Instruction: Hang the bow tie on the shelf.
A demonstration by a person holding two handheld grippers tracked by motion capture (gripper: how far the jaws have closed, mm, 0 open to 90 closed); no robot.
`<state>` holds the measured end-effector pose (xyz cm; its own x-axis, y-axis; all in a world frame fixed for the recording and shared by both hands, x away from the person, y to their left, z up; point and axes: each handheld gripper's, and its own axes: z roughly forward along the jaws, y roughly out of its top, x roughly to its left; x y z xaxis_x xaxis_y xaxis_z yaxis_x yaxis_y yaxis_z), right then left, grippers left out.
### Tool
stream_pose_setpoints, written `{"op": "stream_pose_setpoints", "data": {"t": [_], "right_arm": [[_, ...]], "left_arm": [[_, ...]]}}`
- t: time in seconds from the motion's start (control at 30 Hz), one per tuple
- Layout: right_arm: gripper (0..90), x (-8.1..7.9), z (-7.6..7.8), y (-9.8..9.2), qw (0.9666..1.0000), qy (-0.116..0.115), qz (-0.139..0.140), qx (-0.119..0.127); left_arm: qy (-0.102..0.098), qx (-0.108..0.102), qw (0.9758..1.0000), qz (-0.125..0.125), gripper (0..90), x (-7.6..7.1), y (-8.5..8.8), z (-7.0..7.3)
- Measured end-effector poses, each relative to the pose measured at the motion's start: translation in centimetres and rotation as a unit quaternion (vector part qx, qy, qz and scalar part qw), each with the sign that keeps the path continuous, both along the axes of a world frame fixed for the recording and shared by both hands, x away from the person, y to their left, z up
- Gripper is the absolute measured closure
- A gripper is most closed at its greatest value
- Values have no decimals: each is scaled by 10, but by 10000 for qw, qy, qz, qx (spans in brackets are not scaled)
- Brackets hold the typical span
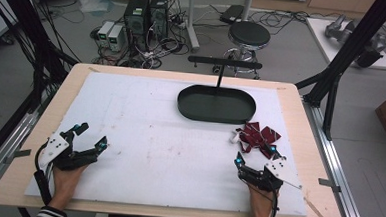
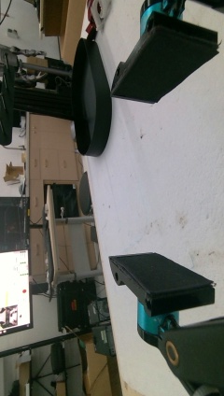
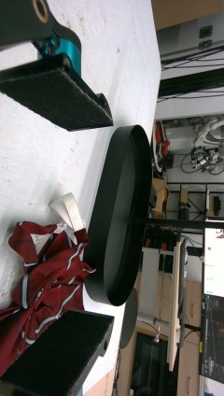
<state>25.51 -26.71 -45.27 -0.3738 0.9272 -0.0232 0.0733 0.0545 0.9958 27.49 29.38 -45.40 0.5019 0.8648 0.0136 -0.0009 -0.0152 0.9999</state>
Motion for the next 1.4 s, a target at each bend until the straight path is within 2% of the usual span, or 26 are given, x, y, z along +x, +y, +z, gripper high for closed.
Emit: {"op": "stream_pose_setpoints", "data": {"t": [0.4, 0.67, 0.77, 0.87, 0.93, 1.07, 1.23, 1.27, 1.4], "right_arm": [[47, 0, 0, -2, 9999, 48, -63, 133], [47, 2, 1, 1, 9999, 100, -66, -10], [48, 3, 2, 2, 9998, 185, -55, -48], [47, 4, 4, 2, 9994, 266, -85, -187], [48, 3, 7, 1, 9988, 317, -272, -268], [47, 5, 14, -6, 9981, 442, -384, -166], [48, 10, 28, -10, 9979, 598, -218, -142], [48, 14, 34, -11, 9972, 701, -79, -227], [48, 22, 45, -7, 9944, 900, 70, -558]], "left_arm": [[-14, -17, 10000, 1, 167, 0, 1, 0], [-2, -48, 10000, -15, 167, 0, 1, 0], [-3, -40, 10000, -23, 167, 0, 0, 0], [-14, -30, 10000, -8, 167, 0, 1, 0], [-16, -33, 10000, -10, 167, 0, 1, 0], [6, -15, 10000, -4, 167, 0, 1, 0], [20, -8, 10000, 12, 170, 0, 0, 0], [25, -7, 10000, 12, 170, 1, 0, 0], [24, 3, 10000, 3, 171, 1, 0, 0]]}}
